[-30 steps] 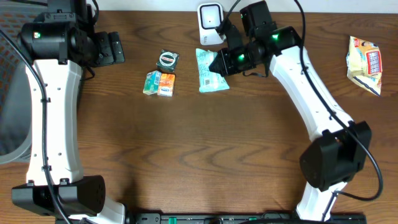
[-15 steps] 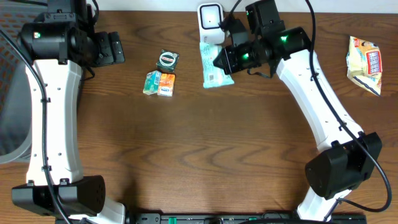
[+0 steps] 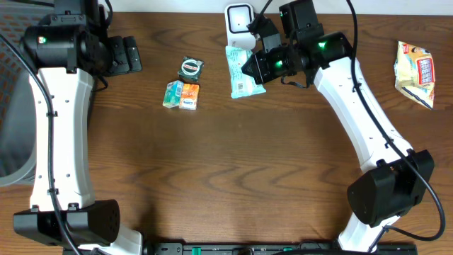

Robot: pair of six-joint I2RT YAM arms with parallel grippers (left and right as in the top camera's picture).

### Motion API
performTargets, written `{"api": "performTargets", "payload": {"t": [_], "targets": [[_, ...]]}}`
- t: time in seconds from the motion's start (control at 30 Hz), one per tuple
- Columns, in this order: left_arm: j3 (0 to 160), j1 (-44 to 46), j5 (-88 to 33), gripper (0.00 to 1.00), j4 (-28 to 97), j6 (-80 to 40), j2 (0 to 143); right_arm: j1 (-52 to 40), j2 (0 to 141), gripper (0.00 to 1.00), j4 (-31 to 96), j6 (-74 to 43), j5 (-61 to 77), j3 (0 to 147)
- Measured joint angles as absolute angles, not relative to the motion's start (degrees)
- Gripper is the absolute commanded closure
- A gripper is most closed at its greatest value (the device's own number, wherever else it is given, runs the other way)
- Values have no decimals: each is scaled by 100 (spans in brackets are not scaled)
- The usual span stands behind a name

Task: Scan the item barcode
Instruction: 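Hold the packet under the white scanner with the right gripper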

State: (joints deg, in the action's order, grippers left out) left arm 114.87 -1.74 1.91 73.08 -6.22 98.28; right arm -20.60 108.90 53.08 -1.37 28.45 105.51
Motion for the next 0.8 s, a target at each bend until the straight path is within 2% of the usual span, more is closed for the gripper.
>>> {"api": "performTargets", "payload": {"t": [0.8], "targets": [[11487,-174,191,2,7308,-622,9828,-2032,10960,99,5282,-198,2853,10202]]}}
